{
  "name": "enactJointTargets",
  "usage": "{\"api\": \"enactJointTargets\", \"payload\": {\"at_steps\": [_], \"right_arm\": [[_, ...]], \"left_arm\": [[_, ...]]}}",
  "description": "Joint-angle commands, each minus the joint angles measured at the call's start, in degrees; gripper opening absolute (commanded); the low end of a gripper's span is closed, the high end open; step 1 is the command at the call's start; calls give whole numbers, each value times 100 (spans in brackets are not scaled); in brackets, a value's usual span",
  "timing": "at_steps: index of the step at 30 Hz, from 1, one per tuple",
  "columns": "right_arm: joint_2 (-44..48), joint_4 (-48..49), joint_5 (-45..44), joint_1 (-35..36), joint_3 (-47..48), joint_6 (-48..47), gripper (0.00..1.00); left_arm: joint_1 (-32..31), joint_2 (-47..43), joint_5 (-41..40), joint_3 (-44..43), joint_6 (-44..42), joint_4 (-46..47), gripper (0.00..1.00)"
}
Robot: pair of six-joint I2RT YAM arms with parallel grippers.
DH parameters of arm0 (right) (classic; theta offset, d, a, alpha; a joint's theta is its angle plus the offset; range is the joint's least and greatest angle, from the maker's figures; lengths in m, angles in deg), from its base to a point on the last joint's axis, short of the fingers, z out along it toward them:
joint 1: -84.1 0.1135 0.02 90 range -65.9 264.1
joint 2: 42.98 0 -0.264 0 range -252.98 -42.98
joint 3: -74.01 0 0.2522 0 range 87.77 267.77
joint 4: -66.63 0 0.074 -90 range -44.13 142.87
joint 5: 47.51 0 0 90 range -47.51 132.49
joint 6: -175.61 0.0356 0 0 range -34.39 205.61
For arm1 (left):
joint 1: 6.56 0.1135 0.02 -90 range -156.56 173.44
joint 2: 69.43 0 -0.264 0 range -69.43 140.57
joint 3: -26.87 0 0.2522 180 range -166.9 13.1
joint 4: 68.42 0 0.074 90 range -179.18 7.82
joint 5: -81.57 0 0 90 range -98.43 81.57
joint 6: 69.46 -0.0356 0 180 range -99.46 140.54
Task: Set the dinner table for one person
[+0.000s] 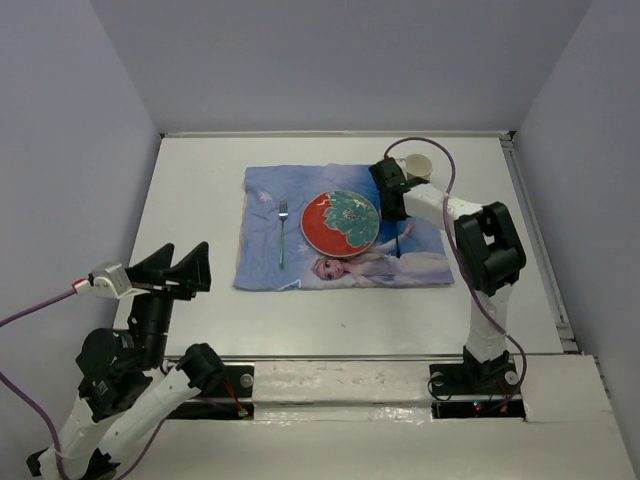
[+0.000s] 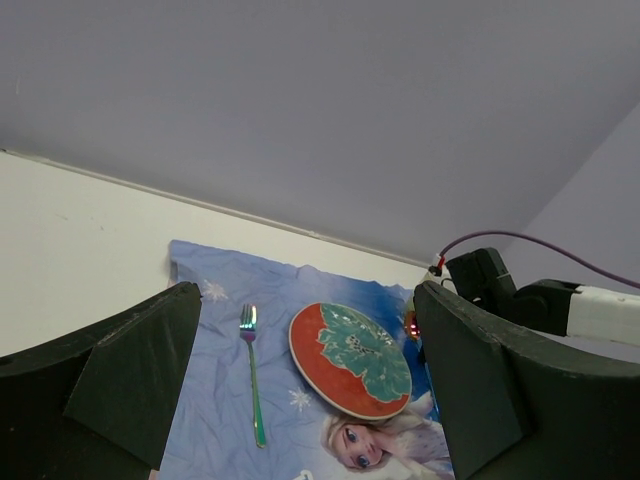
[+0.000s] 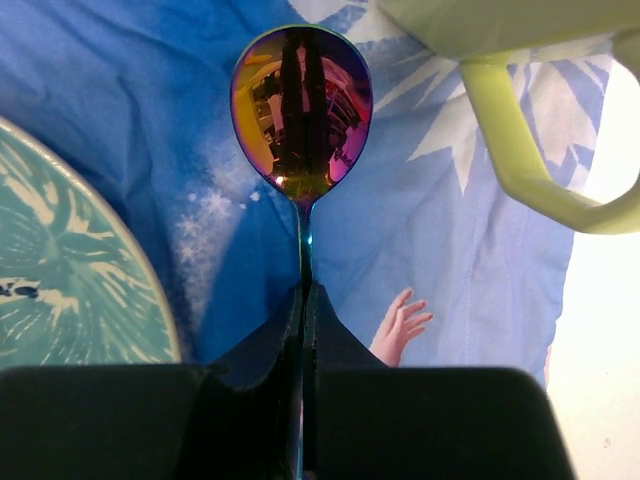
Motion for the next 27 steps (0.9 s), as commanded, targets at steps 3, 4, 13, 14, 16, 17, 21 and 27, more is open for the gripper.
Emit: {"api": "enactJointTargets", "payload": {"at_steps": [3,4,13,14,16,17,21,27], "right_arm": [[-10,67,-298,-104,256,29,20],[34,67,-211,-104,230,56,27],[1132,-82,493,-104,-139,258,49],[1307,-56,563,-35,-305,249,49],[1687,76,800,36,-507,197,49],[2105,120,888,115,-726,170,49],[3328,479,1406,221,-1368,100,50],[5691,1007,2066,274,-2520,21,56]], "left_arm": [[75,-109,25,-14,-70,324,99],[92,-108,34,-14,-62,315,99],[215,181,193,-14,-88,333,99],[233,208,201,-14,-88,333,99],[277,304,210,-23,-79,324,99],[286,339,228,-32,-79,324,99],[408,576,324,-32,-88,307,99],[453,1165,474,-76,-97,263,99]]}}
